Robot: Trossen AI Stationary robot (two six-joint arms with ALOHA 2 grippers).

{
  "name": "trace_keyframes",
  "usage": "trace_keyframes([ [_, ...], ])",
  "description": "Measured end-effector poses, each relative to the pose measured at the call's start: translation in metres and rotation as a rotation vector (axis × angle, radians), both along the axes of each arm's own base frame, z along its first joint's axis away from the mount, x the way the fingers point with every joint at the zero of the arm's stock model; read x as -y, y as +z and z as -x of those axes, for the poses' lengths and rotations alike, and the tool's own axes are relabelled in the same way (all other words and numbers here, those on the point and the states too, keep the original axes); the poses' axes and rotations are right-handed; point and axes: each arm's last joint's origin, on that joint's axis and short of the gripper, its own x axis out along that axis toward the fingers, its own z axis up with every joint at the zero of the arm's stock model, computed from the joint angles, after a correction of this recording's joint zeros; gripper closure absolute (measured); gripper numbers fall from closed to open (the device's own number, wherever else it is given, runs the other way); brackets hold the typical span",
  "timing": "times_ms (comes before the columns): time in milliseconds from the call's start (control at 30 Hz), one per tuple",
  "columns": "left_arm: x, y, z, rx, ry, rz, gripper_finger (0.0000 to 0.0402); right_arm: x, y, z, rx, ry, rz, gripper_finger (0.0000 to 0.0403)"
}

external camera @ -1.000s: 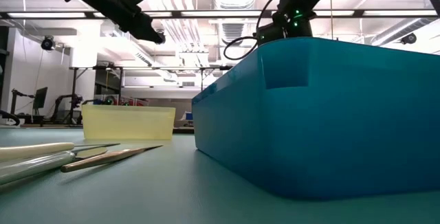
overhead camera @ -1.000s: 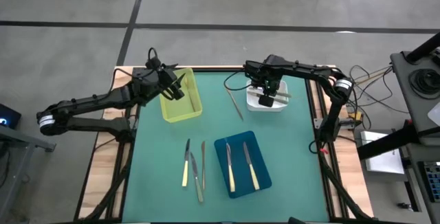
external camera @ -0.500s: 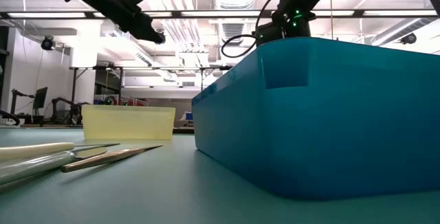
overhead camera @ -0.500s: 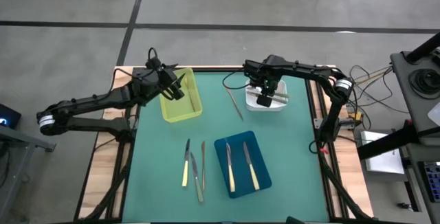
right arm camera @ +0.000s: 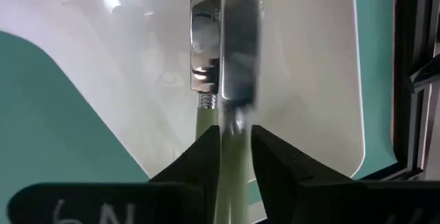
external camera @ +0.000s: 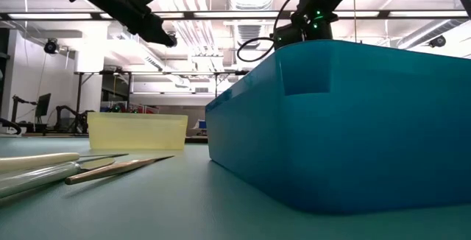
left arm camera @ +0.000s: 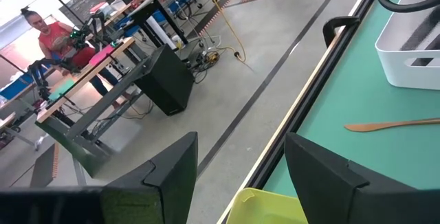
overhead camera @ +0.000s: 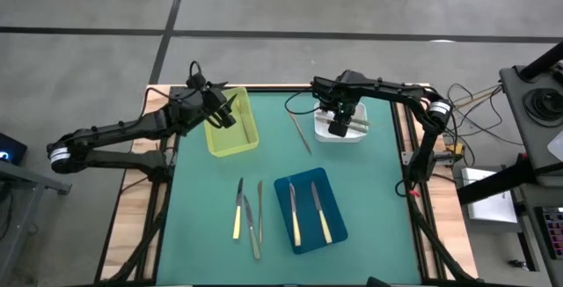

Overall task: Sort silverware by color (type)
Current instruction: Put the top green knife into the white bin, then put the yellow knife into the blue bin

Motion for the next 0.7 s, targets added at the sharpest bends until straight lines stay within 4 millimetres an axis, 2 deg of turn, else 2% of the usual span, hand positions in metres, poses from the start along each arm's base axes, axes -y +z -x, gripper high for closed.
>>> trace_keyframes([
  [300, 0.000, 0.000, 0.000, 0.000, 0.000, 0.000, 0.0202, 0.000, 0.003, 0.000, 0.005, -0.021, 0.004, 0.0304],
  [500, 0.000, 0.000, 0.000, 0.004, 0.002, 0.003, 0.0202, -0.003, 0.021, 0.001, 0.055, -0.090, 0.028, 0.0313],
  [700, 0.000, -0.004, 0.001, 0.014, 0.021, 0.062, 0.0202, -0.020, 0.046, 0.002, 0.235, -0.052, 0.112, 0.0325],
])
